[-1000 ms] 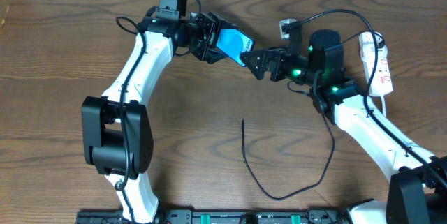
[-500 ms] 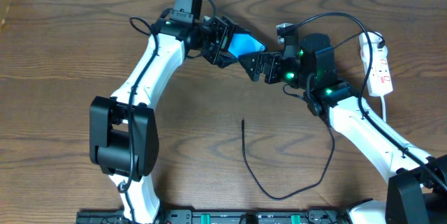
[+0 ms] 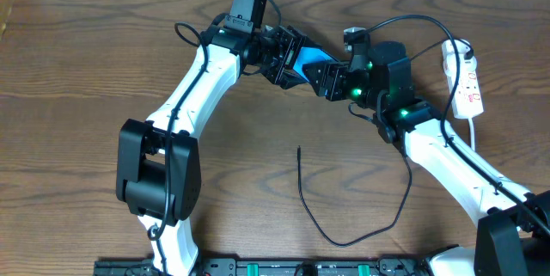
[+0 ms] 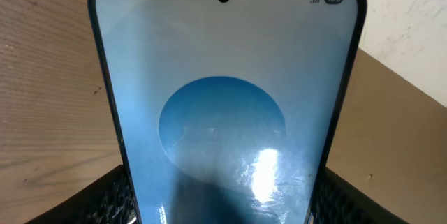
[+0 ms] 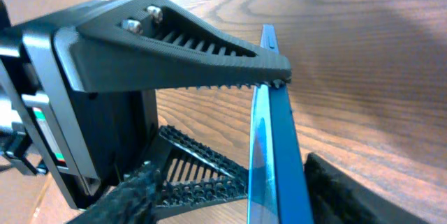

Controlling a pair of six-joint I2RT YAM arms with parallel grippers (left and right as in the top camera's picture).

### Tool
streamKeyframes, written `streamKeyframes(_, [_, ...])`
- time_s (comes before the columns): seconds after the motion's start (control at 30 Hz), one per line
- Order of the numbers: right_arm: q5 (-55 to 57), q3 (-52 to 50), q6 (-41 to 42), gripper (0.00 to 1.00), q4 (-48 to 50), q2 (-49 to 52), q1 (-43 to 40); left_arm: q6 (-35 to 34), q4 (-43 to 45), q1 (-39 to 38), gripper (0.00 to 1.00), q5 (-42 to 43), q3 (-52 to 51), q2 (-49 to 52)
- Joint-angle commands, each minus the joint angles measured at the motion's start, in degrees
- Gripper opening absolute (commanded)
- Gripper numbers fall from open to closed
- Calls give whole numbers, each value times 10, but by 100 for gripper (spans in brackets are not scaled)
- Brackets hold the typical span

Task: Plug charger to phone and switch on socket
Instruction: 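Close the right gripper on the phone's edge beside the left gripper, then open the left gripper and pull the phone away with the right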

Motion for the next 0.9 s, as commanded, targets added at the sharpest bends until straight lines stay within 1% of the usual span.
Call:
streamKeyframes(0.0, [4,10,-3,59,-1,4,10,-5,3,-2,7,7,3,-16])
streamKeyframes(0.27, [10,10,-4,43,-3,4,27,-5,3,-2,7,7,3,-16])
streamKeyframes(0.47, [11,10,-4,35,-7,4,27,-5,3,-2,7,7,3,-16])
streamKeyframes(0.67, [17,10,-3,10,-14,4,27,-5,3,-2,7,7,3,-16])
streamKeyframes(0.7, [18,10,-3,3,-14,4,27,-5,3,-2,7,7,3,-16])
streamKeyframes(0.73, [18,10,-3,1,-14,4,27,-5,3,-2,7,7,3,-16])
streamKeyframes(0.87, [24,10,-3,1,-11,4,25,-5,3,-2,7,7,3,-16])
